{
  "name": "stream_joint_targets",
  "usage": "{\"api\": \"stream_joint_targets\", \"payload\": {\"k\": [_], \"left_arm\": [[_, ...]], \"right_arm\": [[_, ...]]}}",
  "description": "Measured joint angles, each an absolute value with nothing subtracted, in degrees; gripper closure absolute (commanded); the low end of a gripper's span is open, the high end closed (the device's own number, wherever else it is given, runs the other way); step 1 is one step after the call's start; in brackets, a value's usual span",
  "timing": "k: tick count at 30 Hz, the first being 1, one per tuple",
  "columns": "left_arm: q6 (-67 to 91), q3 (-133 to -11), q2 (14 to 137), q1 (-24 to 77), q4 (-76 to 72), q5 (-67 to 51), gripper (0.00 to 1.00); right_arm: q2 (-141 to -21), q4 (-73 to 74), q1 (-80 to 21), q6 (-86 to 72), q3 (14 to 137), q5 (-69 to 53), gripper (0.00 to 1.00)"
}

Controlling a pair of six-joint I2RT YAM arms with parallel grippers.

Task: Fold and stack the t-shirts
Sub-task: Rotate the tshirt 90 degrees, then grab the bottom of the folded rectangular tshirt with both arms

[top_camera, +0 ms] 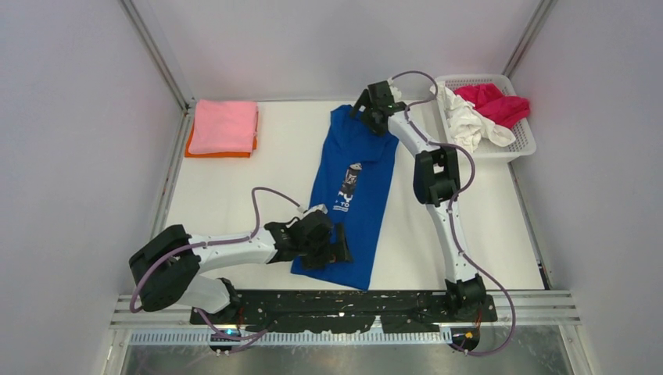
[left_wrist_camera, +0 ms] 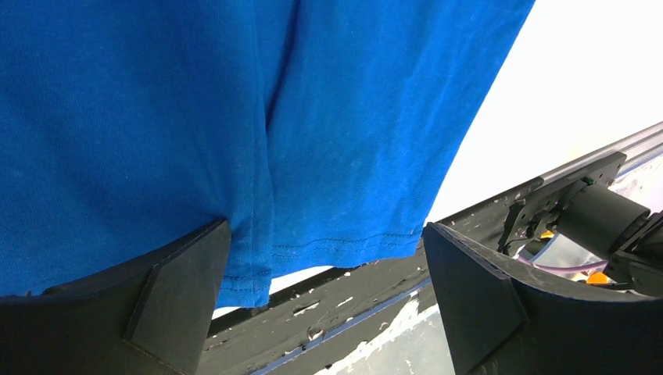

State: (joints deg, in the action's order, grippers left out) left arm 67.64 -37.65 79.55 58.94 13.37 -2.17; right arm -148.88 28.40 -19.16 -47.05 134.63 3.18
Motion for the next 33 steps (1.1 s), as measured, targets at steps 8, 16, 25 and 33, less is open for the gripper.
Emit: {"api": "stream_joint_targets", "payload": {"k": [8,16,25,33], "left_arm": [[63.7,-37.9,75.1,59.0,21.0,1.0,0.00],[56.1,-41.7,63.3,56.3,33.7,10.8,0.00],[50.7,-32.3,60.9,49.0,34.1,7.0,0.20],[48.8,-32.1,67.8,49.0,32.5,4.9,0.57]], "right_arm": [[-146.9,29.6,-13.0,-35.1,134.8,5.3,0.05],[-113.6,20.4,-16.0,-22.7,99.9,4.5,0.04],[-74.1,14.9,-28.9,-20.3,58.1,3.5,0.00],[-62.9,23.9,-44.6,-24.6,38.8,2.8,0.07]]}}
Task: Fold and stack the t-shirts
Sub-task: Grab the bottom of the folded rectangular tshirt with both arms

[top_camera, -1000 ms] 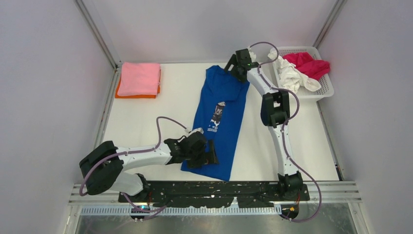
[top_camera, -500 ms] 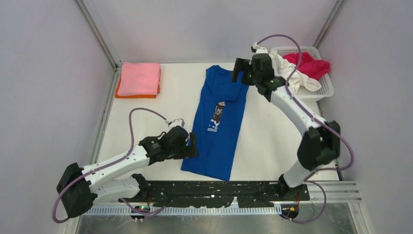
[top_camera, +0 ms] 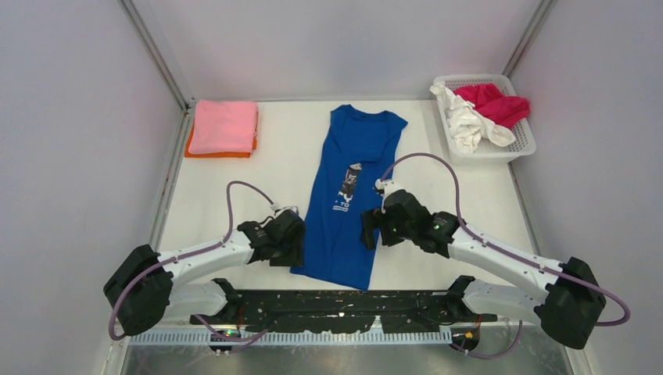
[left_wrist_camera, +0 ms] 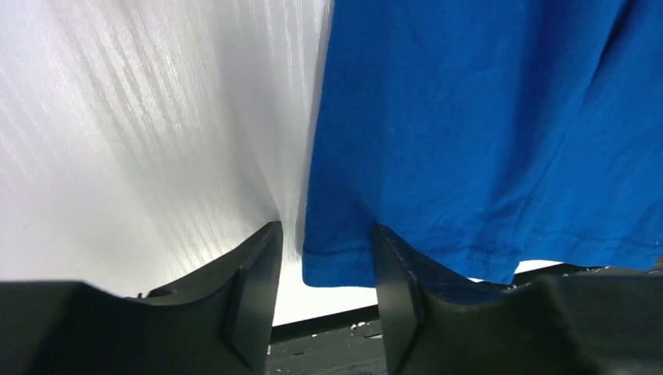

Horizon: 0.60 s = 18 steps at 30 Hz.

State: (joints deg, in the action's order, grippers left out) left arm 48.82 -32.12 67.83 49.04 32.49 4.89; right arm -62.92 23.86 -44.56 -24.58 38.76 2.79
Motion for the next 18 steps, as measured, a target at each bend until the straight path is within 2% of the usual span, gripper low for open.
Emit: {"api": "stream_joint_targets", "payload": {"k": [2,8,15,18], "left_arm": [[48.8,-32.1,68.4,49.0,32.1,4.8,0.64],[49.2,-31.4,69.1,48.9,29.6,3.1,1.00],[49.3,-30.6,69.2,48.8,27.4,-0.3,1.00],[49.9,-29.7,67.8,48.8,27.5,-0.6,1.00]], "right_arm": [[-60.1,25.7,-46.9,-25.2,38.1,2.3,0.09],[-55.2,26.3,-55.1,-27.2,36.0,1.6,0.17],[-59.6,26.7,-66.1,-28.7,33.8,2.4,0.27],[-63.3,26.4,-69.8,-28.9,33.8,3.0,0.35]]}}
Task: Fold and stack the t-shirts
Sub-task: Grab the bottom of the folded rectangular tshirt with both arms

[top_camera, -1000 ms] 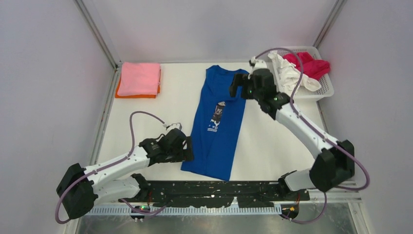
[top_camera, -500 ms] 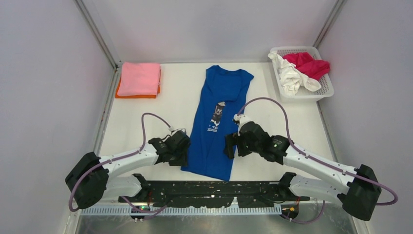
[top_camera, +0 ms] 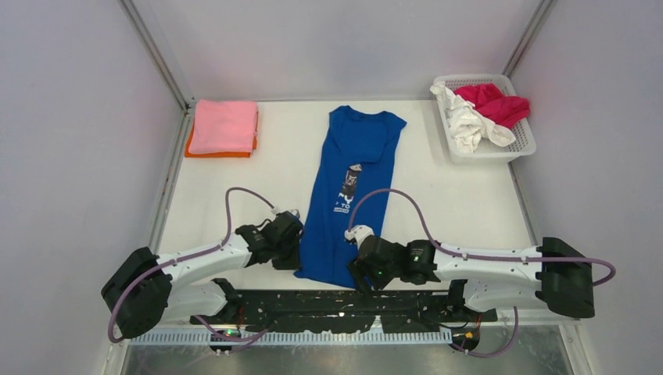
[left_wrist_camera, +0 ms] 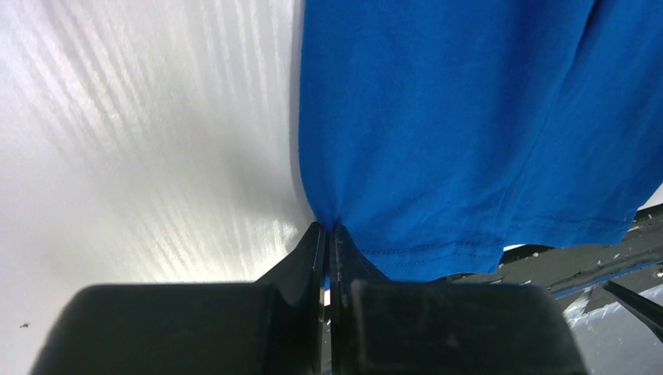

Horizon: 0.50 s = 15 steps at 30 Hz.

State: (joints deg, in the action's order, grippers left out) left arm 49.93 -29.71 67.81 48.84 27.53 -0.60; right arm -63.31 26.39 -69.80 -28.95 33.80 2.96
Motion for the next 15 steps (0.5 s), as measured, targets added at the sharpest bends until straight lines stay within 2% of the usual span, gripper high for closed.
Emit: {"api": "stream_joint_targets", "payload": {"k": [10,12,14,15], "left_arm": [[52.2,-27.4,63.2,48.8,29.6,-1.5,1.00],[52.6,-27.2,63.2,48.8,29.4,-1.8,1.00],[53.0,-27.1,63.6,48.8,29.4,-2.2,1.00],[53.3,-27.1,63.7,48.8,29.3,-2.4,1.00]], "right_arm": [[-71.6,25.7,-73.4,-31.1,33.8,3.6,0.44],[-72.1,25.7,-73.6,-31.5,33.8,3.8,0.50],[-72.4,25.7,-73.8,-31.9,33.8,4.0,0.61],[-72.5,25.5,-73.8,-32.1,33.8,4.2,0.70]]}}
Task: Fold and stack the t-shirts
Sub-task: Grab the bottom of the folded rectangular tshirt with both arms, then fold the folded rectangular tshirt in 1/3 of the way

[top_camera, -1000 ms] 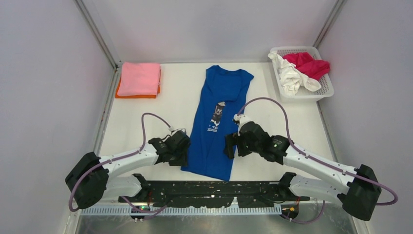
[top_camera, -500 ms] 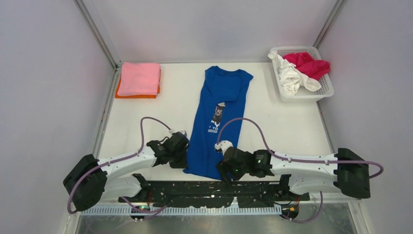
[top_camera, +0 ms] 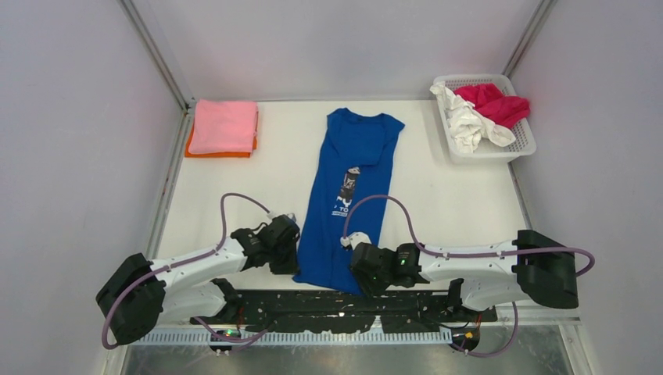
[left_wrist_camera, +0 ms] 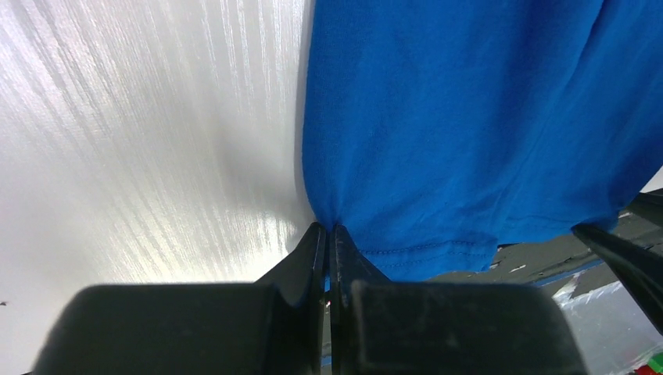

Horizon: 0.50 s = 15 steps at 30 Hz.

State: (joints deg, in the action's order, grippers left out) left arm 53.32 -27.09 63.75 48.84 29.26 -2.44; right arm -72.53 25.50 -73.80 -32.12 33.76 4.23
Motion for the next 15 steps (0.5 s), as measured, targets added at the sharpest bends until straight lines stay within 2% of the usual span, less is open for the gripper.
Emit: {"api": "stream_joint_targets", "payload": {"k": [2,5,11,15], "left_arm": [[53.6,-27.1,63.7,48.8,29.2,-2.7,1.00],[54.1,-27.1,63.5,48.9,29.6,-3.0,1.00],[57.4,-25.2,58.3,53.3,32.1,-3.1,1.00],[59.9,-23.9,56.6,57.7,33.1,-4.8,1.00]], "right_arm": [[-72.9,25.3,-73.8,-32.6,33.8,4.6,0.80],[-73.1,25.5,-73.8,-33.5,33.8,4.9,0.87],[-68.0,26.7,-74.0,-35.8,32.4,0.4,0.94],[-61.9,28.3,-74.1,-37.2,31.3,-4.6,0.95]]}}
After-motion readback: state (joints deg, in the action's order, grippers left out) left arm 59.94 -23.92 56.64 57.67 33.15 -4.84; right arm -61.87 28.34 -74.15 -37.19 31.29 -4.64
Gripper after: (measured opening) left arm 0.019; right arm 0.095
